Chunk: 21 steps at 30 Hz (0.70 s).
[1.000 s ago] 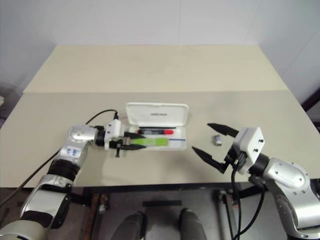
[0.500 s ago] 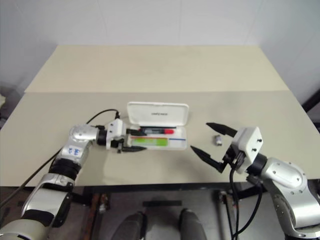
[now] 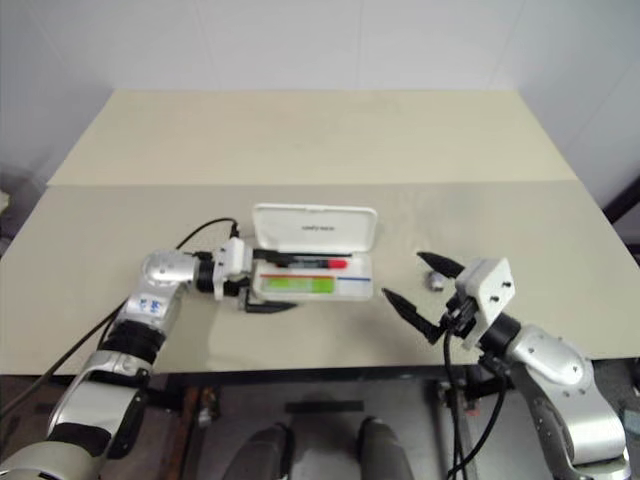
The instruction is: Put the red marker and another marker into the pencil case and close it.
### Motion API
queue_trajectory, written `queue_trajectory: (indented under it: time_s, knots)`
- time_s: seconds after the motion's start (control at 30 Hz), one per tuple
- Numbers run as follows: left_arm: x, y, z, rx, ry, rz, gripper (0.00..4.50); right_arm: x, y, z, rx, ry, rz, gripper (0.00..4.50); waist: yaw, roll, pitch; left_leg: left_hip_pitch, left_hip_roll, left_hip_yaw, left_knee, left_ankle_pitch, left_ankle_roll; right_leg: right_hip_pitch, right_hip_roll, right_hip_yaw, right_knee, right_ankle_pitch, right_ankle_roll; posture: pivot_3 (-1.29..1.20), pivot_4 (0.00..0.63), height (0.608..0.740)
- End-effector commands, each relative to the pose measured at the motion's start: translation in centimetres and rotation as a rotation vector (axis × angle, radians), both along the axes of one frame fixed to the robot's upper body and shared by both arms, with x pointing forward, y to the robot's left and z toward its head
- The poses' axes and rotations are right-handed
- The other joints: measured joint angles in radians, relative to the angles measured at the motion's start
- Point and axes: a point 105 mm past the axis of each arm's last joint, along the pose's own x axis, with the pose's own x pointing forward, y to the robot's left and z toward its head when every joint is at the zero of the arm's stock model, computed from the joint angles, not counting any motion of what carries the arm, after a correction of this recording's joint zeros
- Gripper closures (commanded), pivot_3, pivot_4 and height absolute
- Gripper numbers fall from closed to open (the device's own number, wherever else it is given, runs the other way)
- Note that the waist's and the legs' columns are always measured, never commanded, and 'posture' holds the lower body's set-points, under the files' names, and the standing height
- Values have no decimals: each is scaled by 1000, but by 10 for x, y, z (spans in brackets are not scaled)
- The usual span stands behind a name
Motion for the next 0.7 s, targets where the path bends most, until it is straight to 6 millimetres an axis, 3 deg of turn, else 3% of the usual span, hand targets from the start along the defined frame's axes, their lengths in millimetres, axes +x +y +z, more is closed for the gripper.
queue_trajectory:
  time_s: [0.03,0.33,0.7]
  knots:
    - [-7,0,18,-74,-49,-40,22,10,-10,-11,-5,28,-143,228,0,0,0,0,0,0,0,0,0,0,0,0,0,0,0,0,150,740]
    - [-14,17,44,-173,-81,13,22,43,-36,-50,105,124,-530,228,-2,1,0,0,0,0,-1,0,0,-1,0,1,1,0,-1,0,150,740]
    - [-19,46,65,-173,-125,121,22,61,-38,-74,102,201,-608,228,-4,1,0,0,0,0,-2,0,0,-2,0,0,2,0,-1,0,150,740]
